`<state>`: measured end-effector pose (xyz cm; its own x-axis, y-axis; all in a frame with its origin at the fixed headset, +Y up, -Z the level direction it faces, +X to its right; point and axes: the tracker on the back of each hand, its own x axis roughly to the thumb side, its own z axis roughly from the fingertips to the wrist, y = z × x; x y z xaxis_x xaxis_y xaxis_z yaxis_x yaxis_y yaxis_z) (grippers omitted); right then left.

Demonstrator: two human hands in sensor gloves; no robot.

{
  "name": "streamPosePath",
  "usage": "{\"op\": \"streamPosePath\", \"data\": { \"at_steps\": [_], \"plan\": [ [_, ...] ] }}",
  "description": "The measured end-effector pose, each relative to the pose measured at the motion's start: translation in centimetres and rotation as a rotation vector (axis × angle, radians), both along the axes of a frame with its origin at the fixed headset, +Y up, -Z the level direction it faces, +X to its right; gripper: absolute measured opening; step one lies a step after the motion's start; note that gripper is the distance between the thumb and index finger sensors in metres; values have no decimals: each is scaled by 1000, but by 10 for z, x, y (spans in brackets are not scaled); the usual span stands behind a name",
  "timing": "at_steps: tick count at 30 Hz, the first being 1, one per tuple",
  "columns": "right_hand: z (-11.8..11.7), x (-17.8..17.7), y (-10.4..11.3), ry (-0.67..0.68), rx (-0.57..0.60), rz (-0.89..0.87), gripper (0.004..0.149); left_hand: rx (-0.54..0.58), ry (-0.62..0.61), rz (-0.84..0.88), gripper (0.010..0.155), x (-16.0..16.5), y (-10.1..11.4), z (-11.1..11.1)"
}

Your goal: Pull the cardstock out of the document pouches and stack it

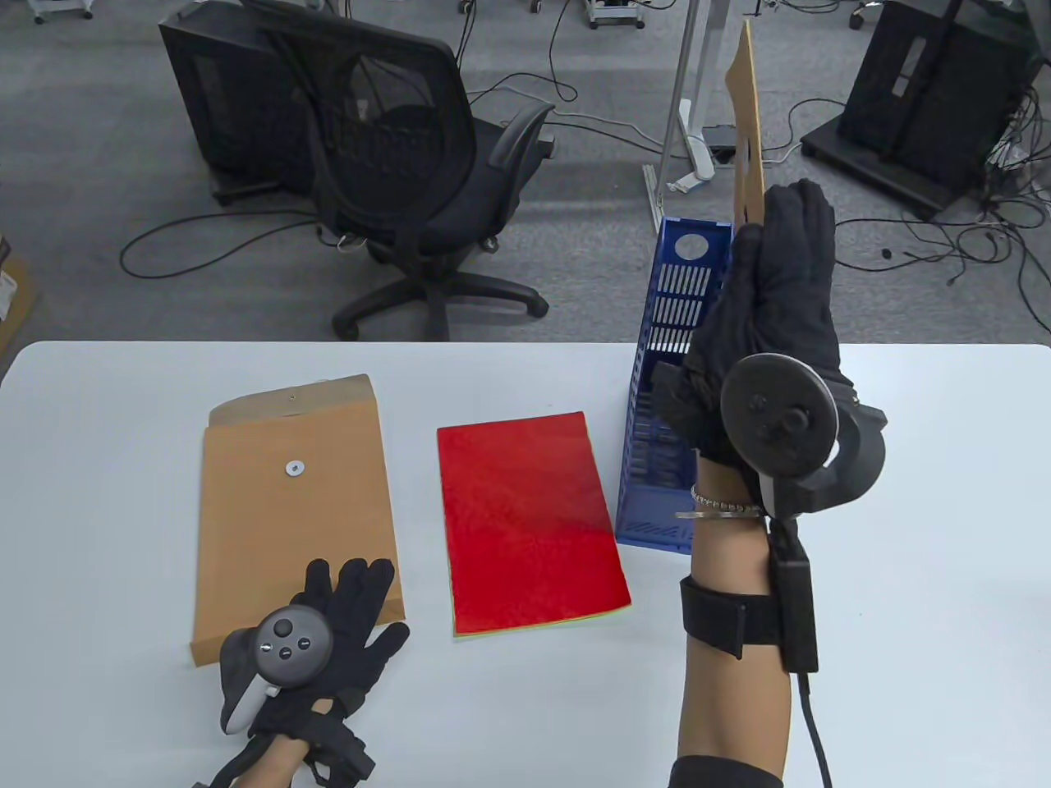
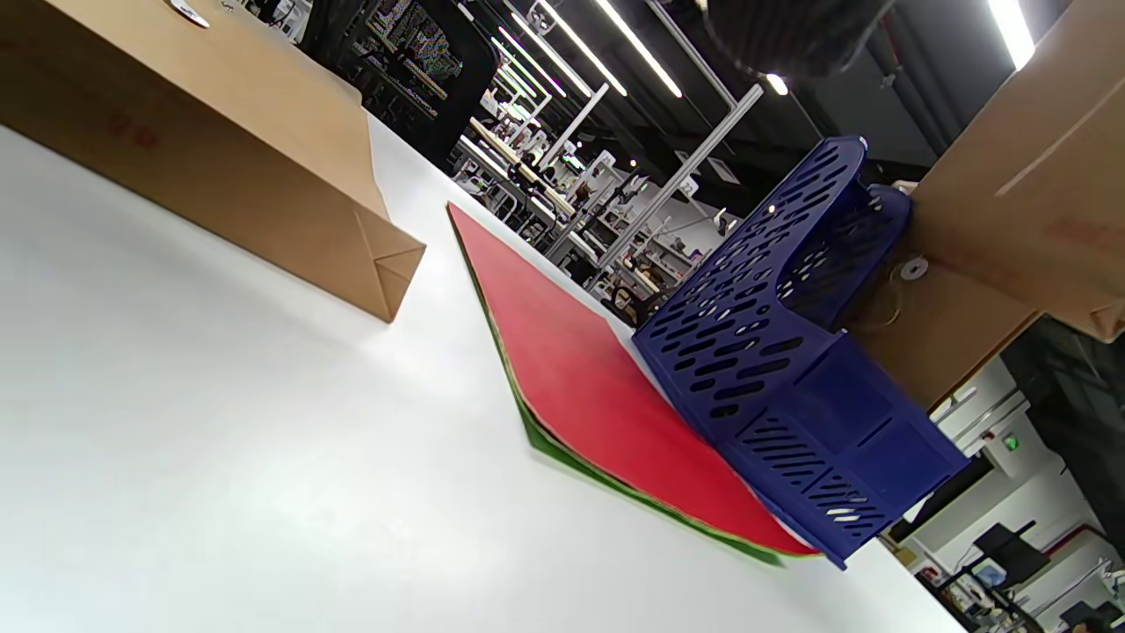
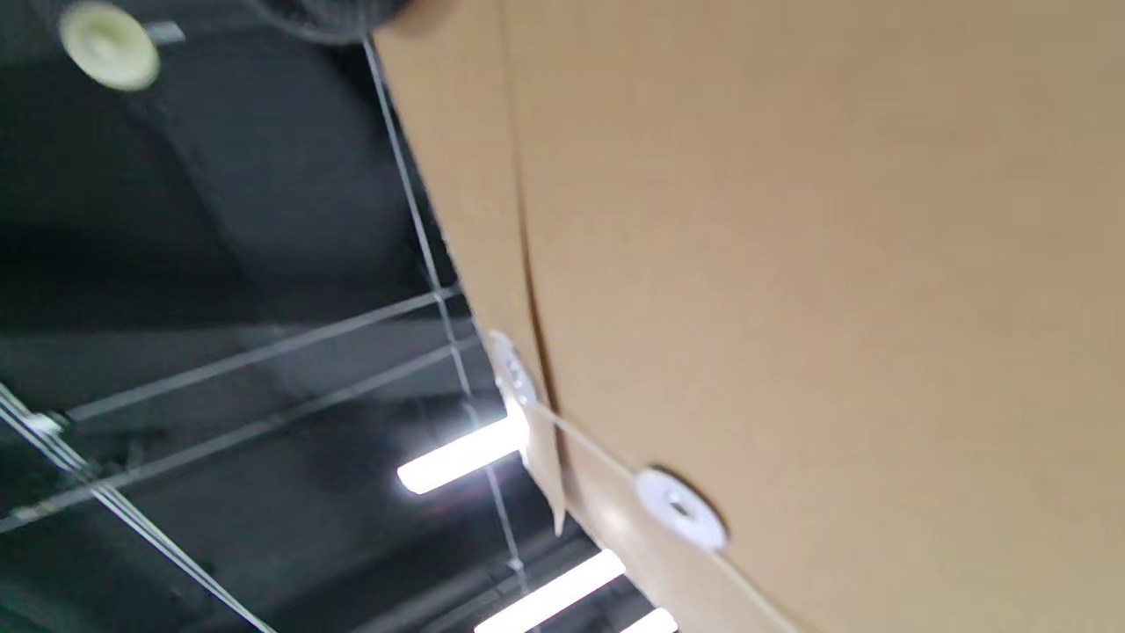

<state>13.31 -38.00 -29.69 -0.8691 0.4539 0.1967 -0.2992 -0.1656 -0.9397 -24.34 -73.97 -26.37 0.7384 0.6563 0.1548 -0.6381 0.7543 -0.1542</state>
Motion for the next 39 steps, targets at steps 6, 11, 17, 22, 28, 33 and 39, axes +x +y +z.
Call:
{"op": "streamPosePath", "data": {
  "at_steps": [6, 11, 17, 22, 28, 33, 39],
  "plan": [
    [45, -10, 22, 53, 148, 66, 45, 25, -9, 189, 73, -10, 9, -7],
    [44, -8, 8, 410, 29, -89, 45, 45, -83, 398, 83, -21, 25, -19],
    [7, -7, -58, 781, -262, -211, 44, 76, -164, 609, 98, -31, 48, -35],
    [-21, -11, -119, 1099, -427, -317, 43, 9, -280, 740, 107, -33, 53, -50],
    [-35, -22, -167, 1225, -496, -415, 43, -113, -487, 892, 85, -11, 36, -60],
    [-43, -23, -191, 1150, -506, -448, 47, -183, -604, 956, 52, 1, 23, -59],
    [-12, -32, -221, 645, -342, -153, 79, -99, -429, 1039, 51, -6, 13, -57]
  ]
}}
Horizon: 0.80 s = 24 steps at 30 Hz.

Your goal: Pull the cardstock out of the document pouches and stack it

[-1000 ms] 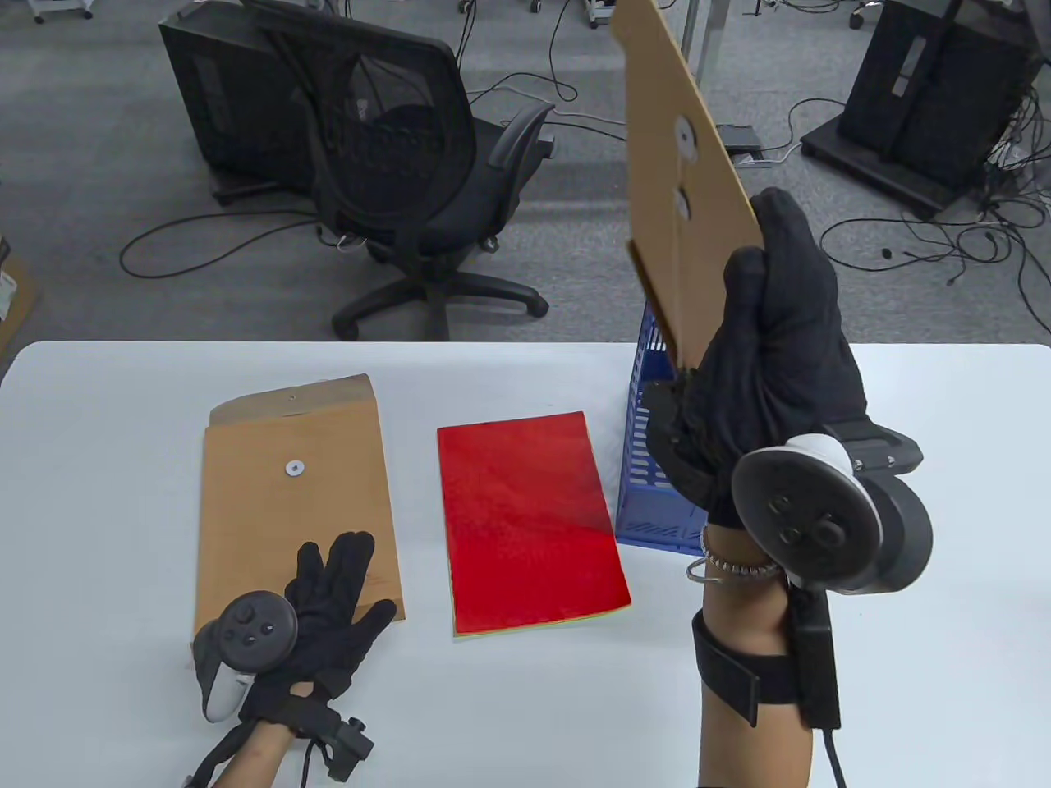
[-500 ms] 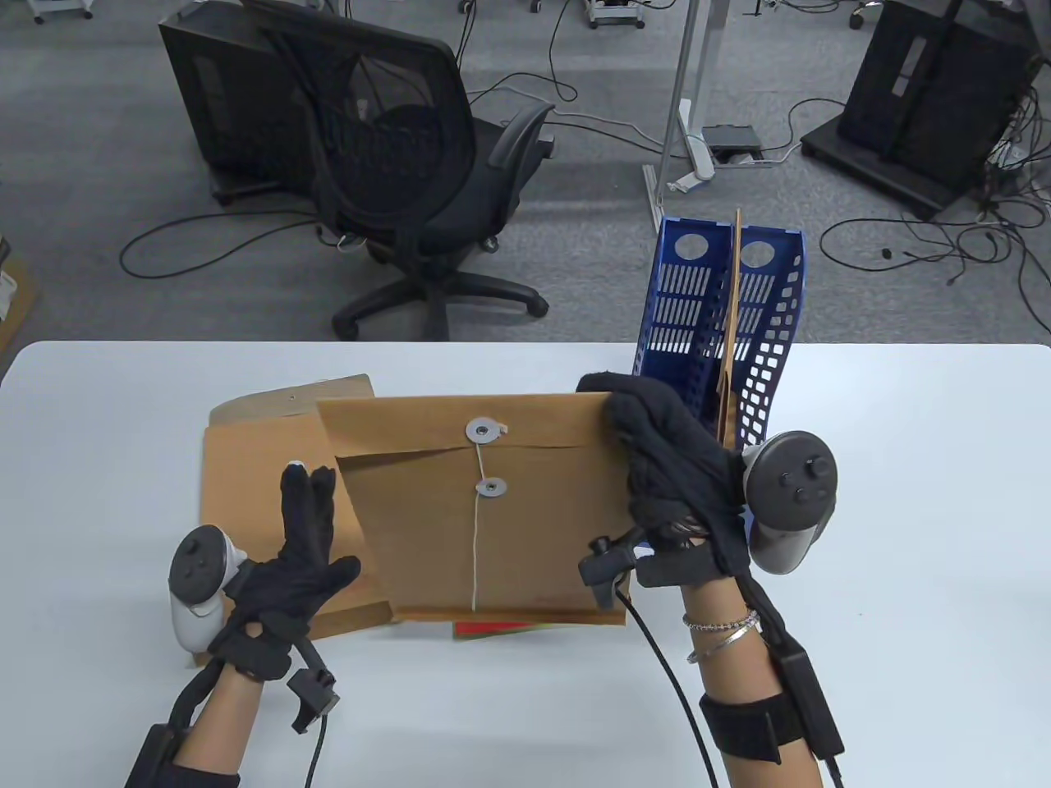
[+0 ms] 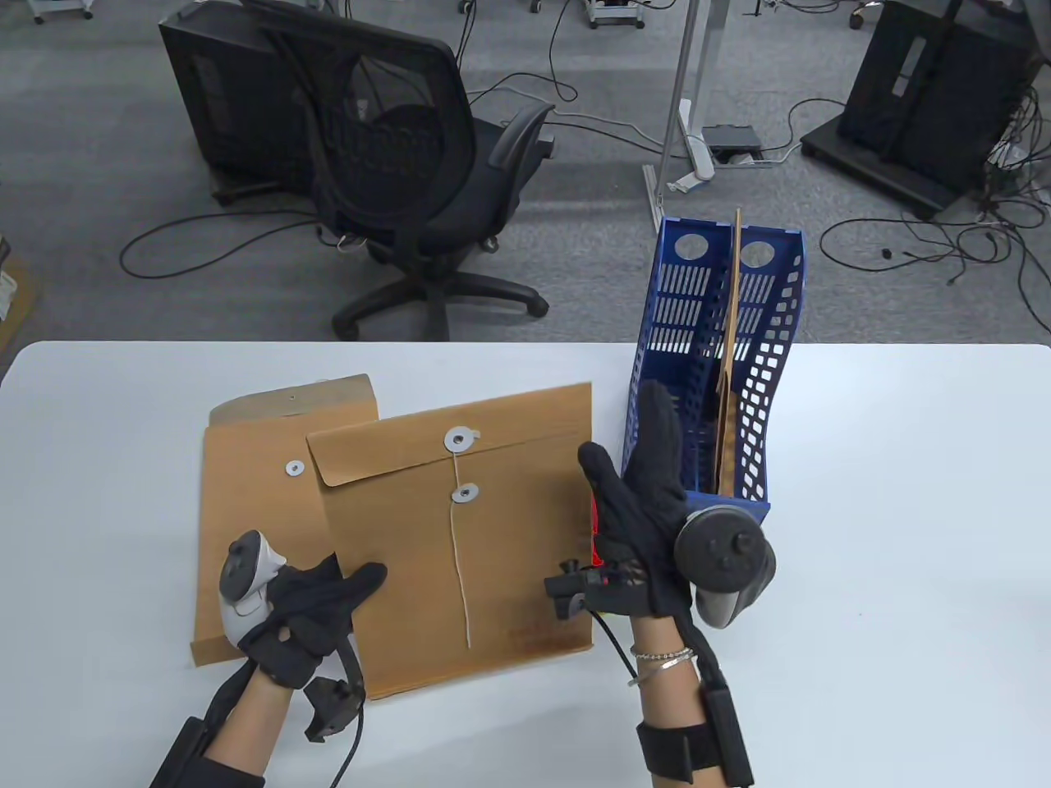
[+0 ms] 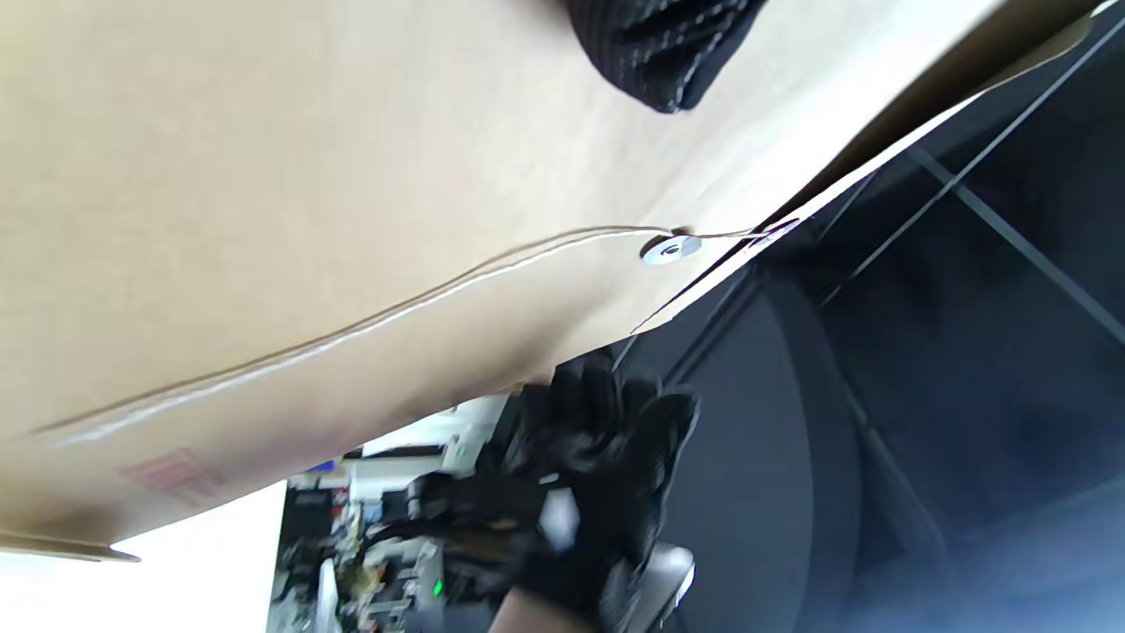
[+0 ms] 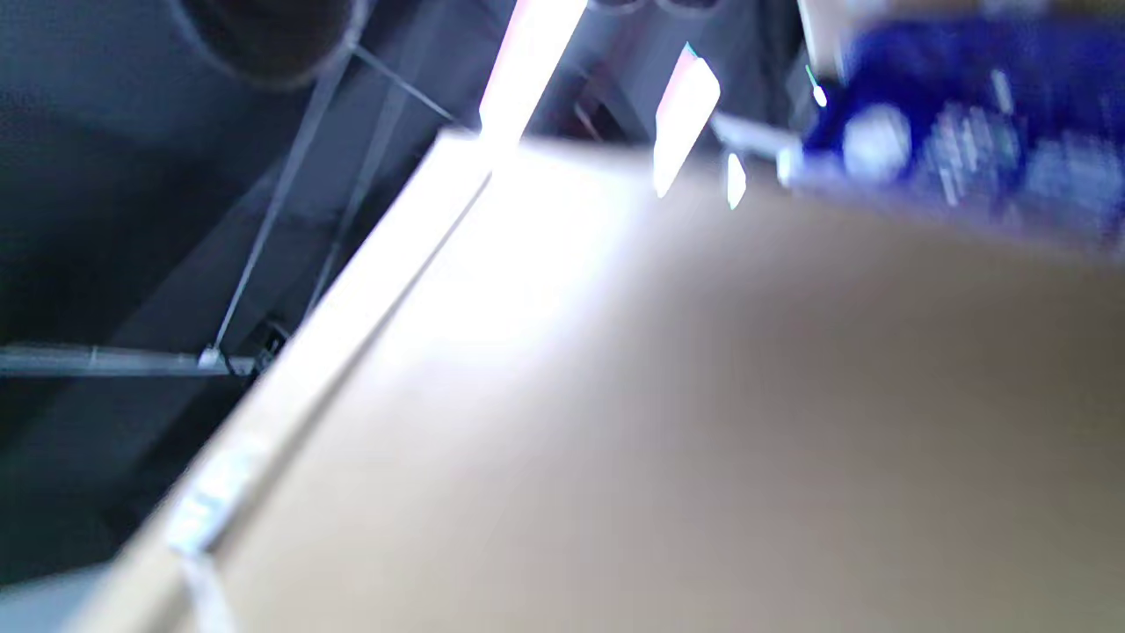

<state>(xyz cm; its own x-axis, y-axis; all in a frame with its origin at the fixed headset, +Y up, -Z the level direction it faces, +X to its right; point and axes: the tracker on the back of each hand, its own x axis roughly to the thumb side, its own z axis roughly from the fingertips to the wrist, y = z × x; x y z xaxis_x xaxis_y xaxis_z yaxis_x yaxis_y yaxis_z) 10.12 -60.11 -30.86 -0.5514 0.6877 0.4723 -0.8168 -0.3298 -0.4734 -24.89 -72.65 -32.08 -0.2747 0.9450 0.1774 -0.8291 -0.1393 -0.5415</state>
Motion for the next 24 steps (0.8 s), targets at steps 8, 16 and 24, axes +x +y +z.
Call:
{"op": "streamPosePath", "data": {
  "at_steps": [8, 16, 24],
  "plan": [
    [16, -76, -24, 15, -186, 622, 80, -43, 74, 73, 52, -1, -10, 5],
    [32, -133, -36, -227, -52, 835, 74, -73, 6, 163, 52, 18, -15, 13],
    [36, -140, -34, -385, 88, 914, 39, -16, 9, 73, 53, 25, -13, 13]
  ]
}}
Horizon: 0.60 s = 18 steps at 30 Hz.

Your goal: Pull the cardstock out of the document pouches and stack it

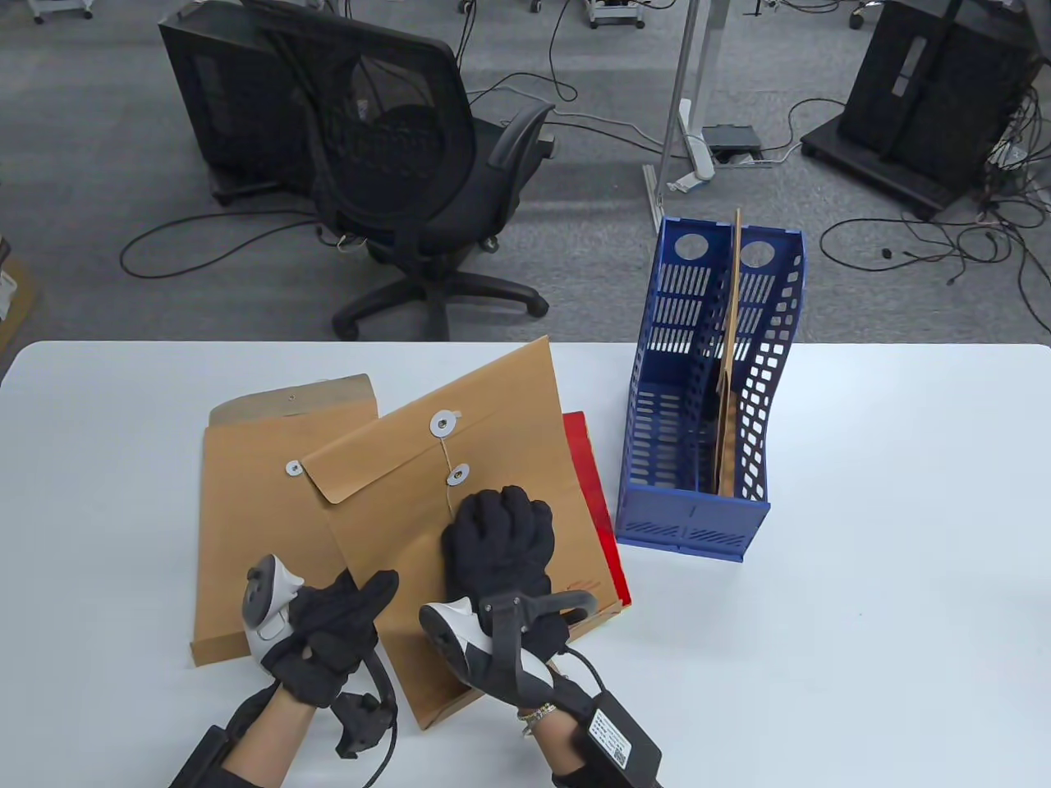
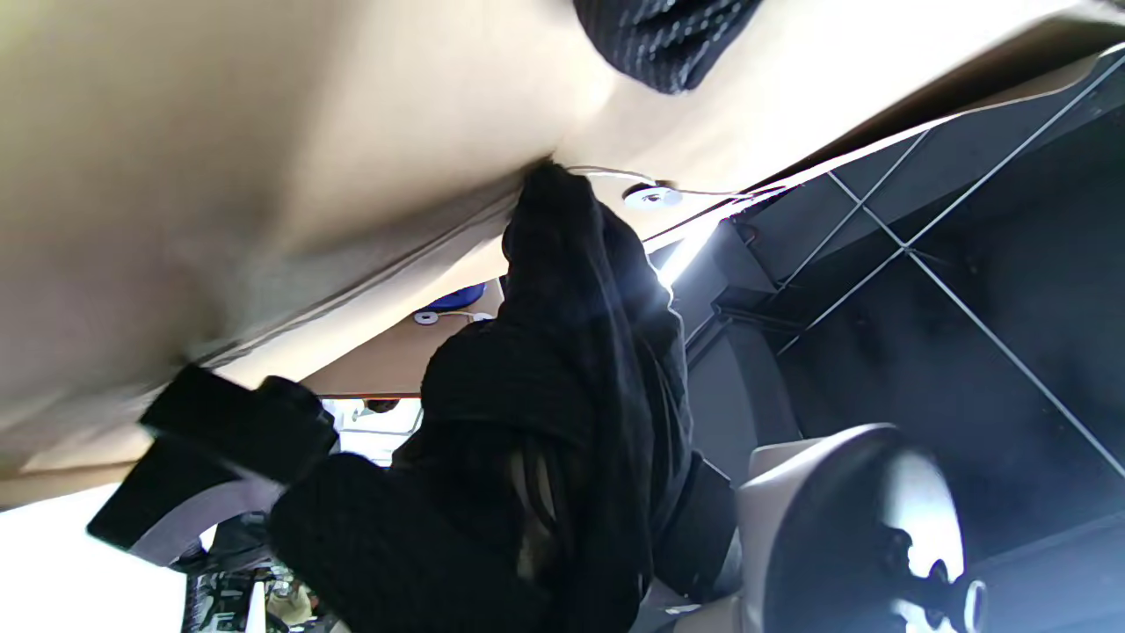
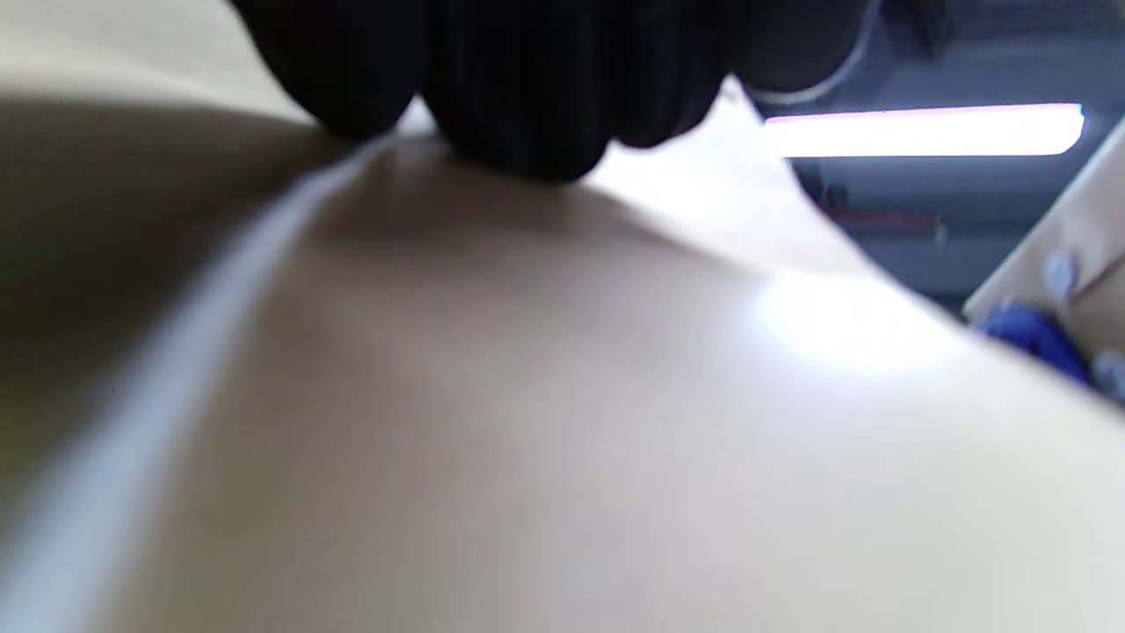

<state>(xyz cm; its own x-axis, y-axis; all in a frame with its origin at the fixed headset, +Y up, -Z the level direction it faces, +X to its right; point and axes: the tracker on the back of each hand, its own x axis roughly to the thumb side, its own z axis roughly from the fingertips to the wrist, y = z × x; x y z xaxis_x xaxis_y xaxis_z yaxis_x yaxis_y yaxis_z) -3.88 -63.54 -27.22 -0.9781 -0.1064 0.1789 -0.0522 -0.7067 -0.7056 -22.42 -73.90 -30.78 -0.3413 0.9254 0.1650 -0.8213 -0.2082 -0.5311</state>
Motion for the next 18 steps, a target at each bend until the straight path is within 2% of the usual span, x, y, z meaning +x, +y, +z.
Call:
{"op": "streamPosePath", "data": {
  "at_steps": [3, 8, 12, 14, 18],
  "plan": [
    [-3, 5, -2, 6, 25, 27, 40, -2, 23, -55, 53, 1, -1, 1],
    [-3, 10, 5, 132, -109, -147, 42, -19, 66, -61, 53, -1, -1, 1],
    [-3, 15, 7, 184, -152, -214, 43, -20, 72, -68, 53, 0, -1, 1],
    [-2, 18, 11, 185, -134, -244, 43, -13, 63, -96, 53, 0, -2, 1],
    [2, 34, 22, 130, -9, -248, 43, 26, 32, -159, 52, 1, 1, 1]
  ]
}}
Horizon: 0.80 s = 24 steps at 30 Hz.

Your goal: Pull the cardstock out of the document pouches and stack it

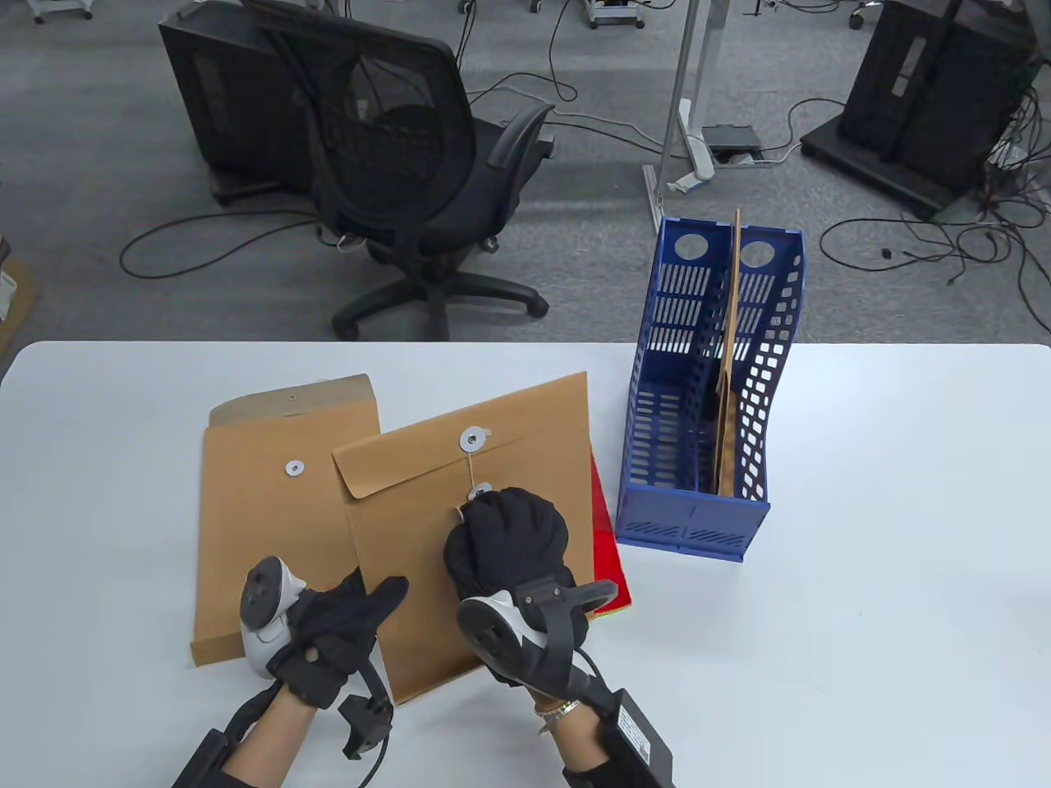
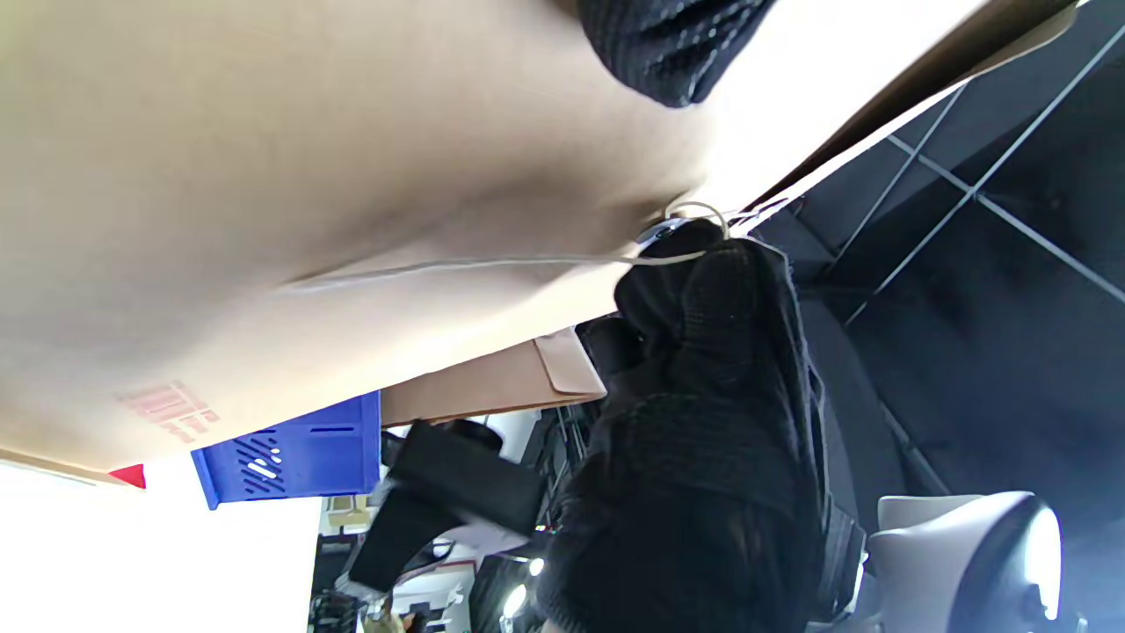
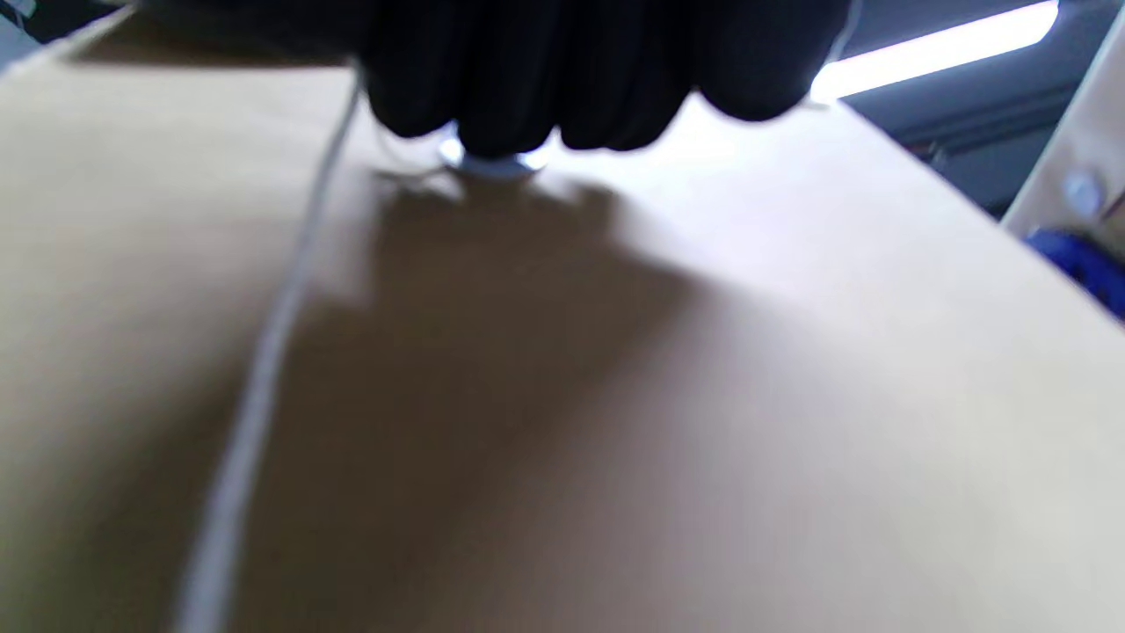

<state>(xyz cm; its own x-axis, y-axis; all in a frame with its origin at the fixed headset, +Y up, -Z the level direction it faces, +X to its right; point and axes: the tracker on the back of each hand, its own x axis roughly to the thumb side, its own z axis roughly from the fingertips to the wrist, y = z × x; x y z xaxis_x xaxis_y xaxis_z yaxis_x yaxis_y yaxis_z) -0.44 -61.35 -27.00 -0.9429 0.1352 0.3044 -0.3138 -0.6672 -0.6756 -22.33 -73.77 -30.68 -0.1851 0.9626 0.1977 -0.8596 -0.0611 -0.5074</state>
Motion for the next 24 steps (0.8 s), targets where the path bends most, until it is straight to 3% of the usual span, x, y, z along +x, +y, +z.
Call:
{"op": "streamPosePath", "data": {
  "at_steps": [6, 13, 20, 24],
  "plan": [
    [-3, 28, 9, -169, 128, 34, 42, 2, -74, 10, 52, 3, 0, 0],
    [-11, 41, 6, -239, 120, 57, 42, -31, -79, 58, 52, -2, -2, -2],
    [-17, 36, 1, -81, -6, -14, 42, -34, -48, 69, 52, -5, -3, -2],
    [-21, 30, -6, 47, -105, -8, 67, -32, -30, 108, 52, -2, -1, -1]
  ]
}}
